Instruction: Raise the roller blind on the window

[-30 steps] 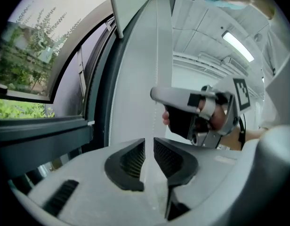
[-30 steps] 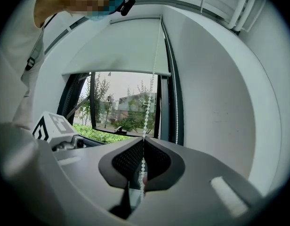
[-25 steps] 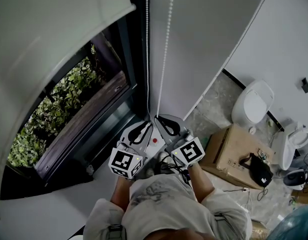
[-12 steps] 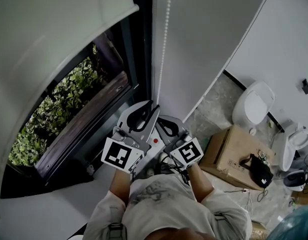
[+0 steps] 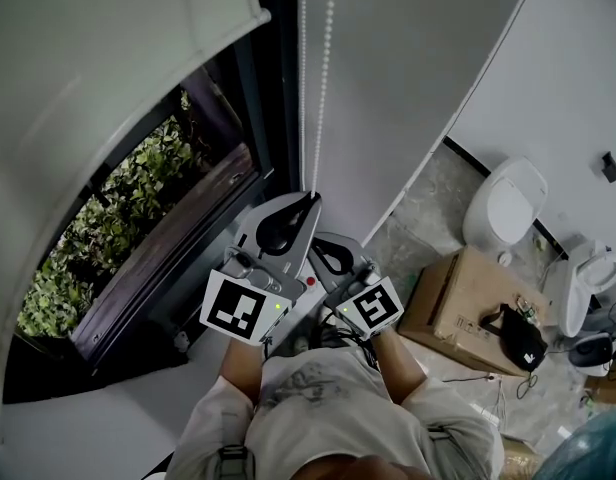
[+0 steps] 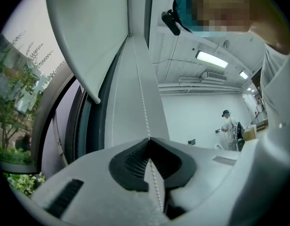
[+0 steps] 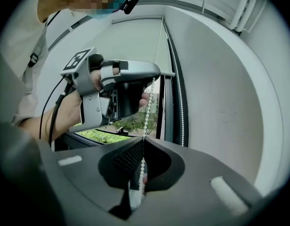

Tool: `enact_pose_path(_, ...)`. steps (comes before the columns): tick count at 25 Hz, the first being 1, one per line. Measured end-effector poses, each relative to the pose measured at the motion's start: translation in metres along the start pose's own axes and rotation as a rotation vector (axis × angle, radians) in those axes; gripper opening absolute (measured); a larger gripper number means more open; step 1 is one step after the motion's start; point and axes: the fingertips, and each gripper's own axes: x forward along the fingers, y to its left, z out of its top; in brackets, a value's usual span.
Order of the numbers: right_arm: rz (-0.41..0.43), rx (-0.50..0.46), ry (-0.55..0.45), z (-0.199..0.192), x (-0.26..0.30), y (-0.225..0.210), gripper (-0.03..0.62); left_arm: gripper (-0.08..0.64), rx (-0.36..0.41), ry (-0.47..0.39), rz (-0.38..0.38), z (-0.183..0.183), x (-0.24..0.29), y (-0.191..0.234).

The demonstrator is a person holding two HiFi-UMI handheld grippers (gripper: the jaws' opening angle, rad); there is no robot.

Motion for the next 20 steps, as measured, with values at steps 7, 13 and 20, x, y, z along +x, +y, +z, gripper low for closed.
enact_pose_path(7, 0.004, -0.013, 0.030, -0.013, 0.001, 0.002, 0.012, 0.011, -0.017, 0.045, 0.026, -0.018, -0.009, 0.004)
enact_pose_path(13, 0.006, -0.008, 0.097, -0.039, -0.003, 0.004, 0.012, 0.011, -0.051, 0.094, 0.029, -0.042, -0.013, 0.004)
enact_pose_path(20, 0.001, 0.038, 0.169, -0.071, -0.009, 0.007, 0.012, 0.011, -0.098, 0.144, 0.028, -0.072, -0.020, 0.000)
